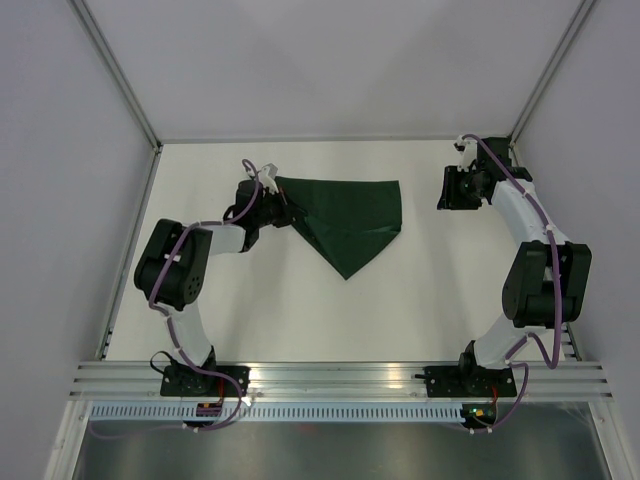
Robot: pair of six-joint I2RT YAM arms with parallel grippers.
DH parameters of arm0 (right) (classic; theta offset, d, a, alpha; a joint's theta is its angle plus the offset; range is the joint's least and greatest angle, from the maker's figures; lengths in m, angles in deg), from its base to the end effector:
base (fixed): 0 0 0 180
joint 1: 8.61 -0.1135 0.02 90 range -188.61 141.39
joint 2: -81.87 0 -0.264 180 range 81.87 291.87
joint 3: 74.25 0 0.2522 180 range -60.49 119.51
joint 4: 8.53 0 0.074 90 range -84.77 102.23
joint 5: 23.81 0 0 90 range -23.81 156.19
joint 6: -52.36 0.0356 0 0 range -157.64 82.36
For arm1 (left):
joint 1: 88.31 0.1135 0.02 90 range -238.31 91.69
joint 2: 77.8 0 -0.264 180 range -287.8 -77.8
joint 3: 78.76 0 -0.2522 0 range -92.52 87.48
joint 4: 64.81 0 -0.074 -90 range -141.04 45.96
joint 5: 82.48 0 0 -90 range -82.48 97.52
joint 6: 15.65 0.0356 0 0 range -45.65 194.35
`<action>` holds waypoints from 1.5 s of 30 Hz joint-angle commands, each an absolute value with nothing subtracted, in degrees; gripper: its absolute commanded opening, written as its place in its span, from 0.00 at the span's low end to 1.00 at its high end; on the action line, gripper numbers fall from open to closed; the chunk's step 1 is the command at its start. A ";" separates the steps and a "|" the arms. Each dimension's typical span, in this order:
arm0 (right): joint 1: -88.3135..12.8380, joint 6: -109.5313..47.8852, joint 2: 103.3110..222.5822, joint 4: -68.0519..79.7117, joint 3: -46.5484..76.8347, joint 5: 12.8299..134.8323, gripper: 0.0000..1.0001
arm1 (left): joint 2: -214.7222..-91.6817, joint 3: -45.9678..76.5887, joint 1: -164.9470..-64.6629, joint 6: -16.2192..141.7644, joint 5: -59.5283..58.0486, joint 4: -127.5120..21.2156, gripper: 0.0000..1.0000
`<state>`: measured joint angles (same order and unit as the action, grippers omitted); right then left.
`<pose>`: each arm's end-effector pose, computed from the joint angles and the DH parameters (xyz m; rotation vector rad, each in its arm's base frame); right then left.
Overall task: Fold the napkin, place the utensils inside, and roll it up
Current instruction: Fold the napkin
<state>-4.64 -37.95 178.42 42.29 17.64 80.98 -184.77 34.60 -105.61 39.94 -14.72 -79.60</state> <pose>0.3627 -0.0161 0.2660 -0.0211 2.5175 0.2971 0.3644 -0.1276 0.1567 -0.0551 2.1153 -0.9488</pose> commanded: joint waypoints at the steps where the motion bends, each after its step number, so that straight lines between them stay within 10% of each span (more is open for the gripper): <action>1: -4.83 -38.69 179.16 41.36 17.64 80.69 0.46 | -186.08 31.85 -104.92 37.96 -17.18 -82.51 0.02; 23: -4.83 -39.22 178.81 41.09 16.76 80.69 0.46 | -190.03 30.88 -102.63 36.47 -18.32 -83.04 0.03; 45: -4.92 -39.31 178.72 40.48 16.15 80.78 0.46 | -183.80 32.46 -99.21 35.77 -16.74 -83.12 0.34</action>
<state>-4.64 -39.38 178.59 41.97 16.65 80.95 -188.75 32.67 -100.21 37.62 -16.79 -80.30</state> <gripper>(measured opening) 0.461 0.332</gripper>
